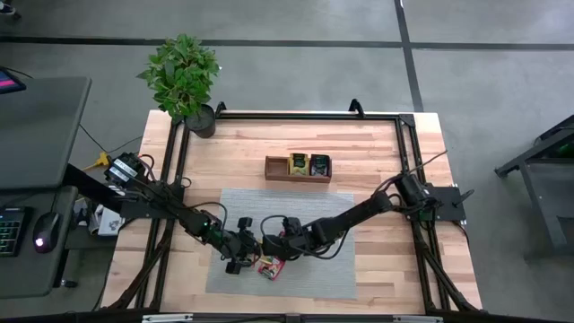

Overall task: Pick & Place Tea
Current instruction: Put the yellow tea bag into the middle section of the wooden organizer

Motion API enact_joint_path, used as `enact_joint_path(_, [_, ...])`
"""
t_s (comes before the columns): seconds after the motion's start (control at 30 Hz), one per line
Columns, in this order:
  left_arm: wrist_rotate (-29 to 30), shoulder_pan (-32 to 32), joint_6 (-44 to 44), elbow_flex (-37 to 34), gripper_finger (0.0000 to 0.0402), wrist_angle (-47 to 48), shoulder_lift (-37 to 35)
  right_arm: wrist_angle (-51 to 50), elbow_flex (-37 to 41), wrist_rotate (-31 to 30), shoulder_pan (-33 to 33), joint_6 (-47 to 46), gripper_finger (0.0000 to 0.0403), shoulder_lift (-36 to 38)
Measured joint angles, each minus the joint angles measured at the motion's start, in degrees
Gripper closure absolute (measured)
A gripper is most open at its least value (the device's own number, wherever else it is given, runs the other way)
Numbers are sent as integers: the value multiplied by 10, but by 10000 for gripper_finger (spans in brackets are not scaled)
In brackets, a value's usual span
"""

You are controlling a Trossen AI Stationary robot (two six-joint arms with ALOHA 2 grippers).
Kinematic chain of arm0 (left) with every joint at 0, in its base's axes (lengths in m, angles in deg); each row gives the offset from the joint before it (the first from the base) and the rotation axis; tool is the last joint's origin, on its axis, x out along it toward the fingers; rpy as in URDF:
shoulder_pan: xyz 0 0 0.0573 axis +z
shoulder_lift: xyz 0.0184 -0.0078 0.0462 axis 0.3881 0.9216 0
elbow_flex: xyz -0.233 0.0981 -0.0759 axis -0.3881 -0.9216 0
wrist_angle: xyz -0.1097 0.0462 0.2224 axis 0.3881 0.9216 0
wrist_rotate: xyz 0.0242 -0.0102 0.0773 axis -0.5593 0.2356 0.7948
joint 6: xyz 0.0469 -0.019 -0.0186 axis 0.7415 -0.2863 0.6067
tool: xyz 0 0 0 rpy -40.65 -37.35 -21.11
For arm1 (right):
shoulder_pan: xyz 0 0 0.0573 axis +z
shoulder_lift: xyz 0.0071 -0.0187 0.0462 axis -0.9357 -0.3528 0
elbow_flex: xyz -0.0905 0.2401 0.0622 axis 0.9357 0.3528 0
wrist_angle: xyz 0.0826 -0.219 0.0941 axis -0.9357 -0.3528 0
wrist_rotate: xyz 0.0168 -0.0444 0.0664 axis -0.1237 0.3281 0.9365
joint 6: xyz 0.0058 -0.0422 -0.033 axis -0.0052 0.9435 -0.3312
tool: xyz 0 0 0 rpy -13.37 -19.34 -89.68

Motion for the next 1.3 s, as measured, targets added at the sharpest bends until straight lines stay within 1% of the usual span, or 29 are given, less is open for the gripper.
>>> enact_joint_path(0.23, [-3,0,0,0,402,0,0,17,0,2,0,-5,200,-6])
enact_joint_path(0.33, [-4,0,0,0,402,0,0,19,0,1,-1,-4,214,-6])
enact_joint_path(0.63, [-6,0,0,0,402,0,0,17,0,-3,-2,11,308,-7])
enact_joint_path(0.97, [-7,0,0,0,401,0,0,18,0,-14,-2,30,396,-7])
enact_joint_path(1.3, [-24,1,0,-2,400,9,-16,11,0,-25,0,45,401,-7])
